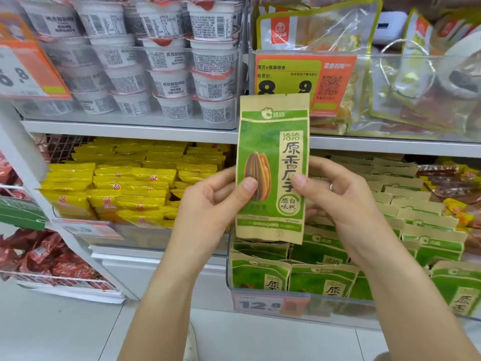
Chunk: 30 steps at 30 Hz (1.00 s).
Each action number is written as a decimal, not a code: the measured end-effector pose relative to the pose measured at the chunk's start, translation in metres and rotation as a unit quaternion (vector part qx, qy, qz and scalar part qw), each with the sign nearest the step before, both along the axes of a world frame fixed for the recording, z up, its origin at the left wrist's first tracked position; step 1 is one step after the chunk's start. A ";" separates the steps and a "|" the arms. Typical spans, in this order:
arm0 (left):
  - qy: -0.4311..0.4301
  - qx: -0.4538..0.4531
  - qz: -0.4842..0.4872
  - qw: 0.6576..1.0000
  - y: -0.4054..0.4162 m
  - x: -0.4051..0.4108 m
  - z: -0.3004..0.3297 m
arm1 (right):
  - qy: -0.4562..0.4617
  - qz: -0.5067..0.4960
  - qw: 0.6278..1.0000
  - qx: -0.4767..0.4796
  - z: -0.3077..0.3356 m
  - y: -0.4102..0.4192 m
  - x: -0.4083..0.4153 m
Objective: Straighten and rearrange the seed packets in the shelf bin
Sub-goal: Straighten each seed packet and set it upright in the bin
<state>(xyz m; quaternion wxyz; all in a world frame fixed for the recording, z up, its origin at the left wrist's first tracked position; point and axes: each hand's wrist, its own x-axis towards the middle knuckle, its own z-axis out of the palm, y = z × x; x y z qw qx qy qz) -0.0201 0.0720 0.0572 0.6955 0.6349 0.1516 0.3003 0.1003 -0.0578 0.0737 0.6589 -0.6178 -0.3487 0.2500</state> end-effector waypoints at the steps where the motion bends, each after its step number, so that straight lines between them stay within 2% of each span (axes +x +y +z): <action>1: -0.014 0.023 0.041 0.999 -0.002 0.002 -0.001 | -0.002 0.005 1.000 0.007 0.000 0.000 -0.001; 3: -0.039 0.083 0.104 0.990 -0.007 0.005 -0.001 | -0.004 0.004 1.000 0.026 0.000 0.001 -0.003; 6: -0.061 0.119 0.090 0.987 -0.016 0.007 0.001 | -0.013 -0.009 0.999 0.042 -0.001 0.002 -0.005; 9: -0.052 0.099 0.037 0.993 -0.021 0.008 0.002 | -0.010 -0.008 0.998 0.054 -0.001 0.002 -0.005; 14: -0.006 0.111 0.031 0.993 -0.022 0.011 -0.001 | -0.034 -0.029 0.998 0.051 -0.001 0.002 -0.004; 21: 0.009 0.062 -0.069 0.996 -0.021 0.007 -0.002 | 0.054 -0.030 0.992 0.113 0.017 0.004 0.003; 30: 0.005 0.043 -0.083 0.996 -0.018 0.006 -0.002 | 0.056 -0.046 0.993 0.094 0.012 0.001 0.005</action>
